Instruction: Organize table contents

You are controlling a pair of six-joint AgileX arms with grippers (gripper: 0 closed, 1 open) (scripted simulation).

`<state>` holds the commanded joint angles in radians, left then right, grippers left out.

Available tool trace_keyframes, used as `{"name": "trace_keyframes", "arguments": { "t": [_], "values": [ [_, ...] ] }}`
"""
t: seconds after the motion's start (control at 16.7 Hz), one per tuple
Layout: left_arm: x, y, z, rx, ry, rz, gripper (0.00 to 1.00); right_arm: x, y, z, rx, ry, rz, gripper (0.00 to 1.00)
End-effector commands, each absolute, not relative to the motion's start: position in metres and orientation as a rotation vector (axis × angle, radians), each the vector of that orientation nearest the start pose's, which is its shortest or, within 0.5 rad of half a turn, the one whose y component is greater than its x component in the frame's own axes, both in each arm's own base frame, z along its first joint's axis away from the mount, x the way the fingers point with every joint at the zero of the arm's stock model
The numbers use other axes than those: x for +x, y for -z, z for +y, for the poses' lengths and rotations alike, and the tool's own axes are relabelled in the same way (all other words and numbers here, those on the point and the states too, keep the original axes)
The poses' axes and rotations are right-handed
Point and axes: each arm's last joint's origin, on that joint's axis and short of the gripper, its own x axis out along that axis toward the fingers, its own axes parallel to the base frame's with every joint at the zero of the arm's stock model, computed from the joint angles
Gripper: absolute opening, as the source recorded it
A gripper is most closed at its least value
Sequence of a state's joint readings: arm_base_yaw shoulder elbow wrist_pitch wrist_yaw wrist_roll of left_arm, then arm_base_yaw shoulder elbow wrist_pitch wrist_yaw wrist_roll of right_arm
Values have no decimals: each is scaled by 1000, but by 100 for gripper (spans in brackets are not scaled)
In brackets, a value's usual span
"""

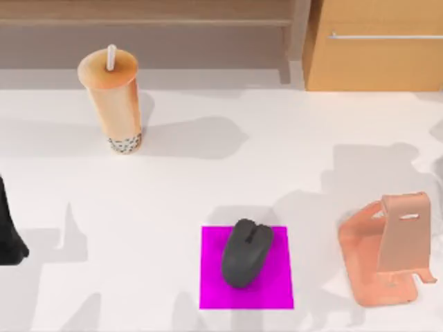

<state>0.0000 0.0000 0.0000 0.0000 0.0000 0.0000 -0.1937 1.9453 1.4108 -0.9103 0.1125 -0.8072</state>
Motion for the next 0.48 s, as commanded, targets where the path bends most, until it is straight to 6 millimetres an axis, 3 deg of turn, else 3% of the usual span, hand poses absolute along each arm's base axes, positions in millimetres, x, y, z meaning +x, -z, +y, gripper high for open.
{"name": "trace_keyframes", "arguments": {
  "t": [0.24,0.48],
  "values": [
    [106,-160,-1,0,0,0,100,347,-209,-21,-623,-165,1338,0],
    [106,-160,-1,0,0,0,100,318,-238,17,-603,-22,1185,0]
  ]
}}
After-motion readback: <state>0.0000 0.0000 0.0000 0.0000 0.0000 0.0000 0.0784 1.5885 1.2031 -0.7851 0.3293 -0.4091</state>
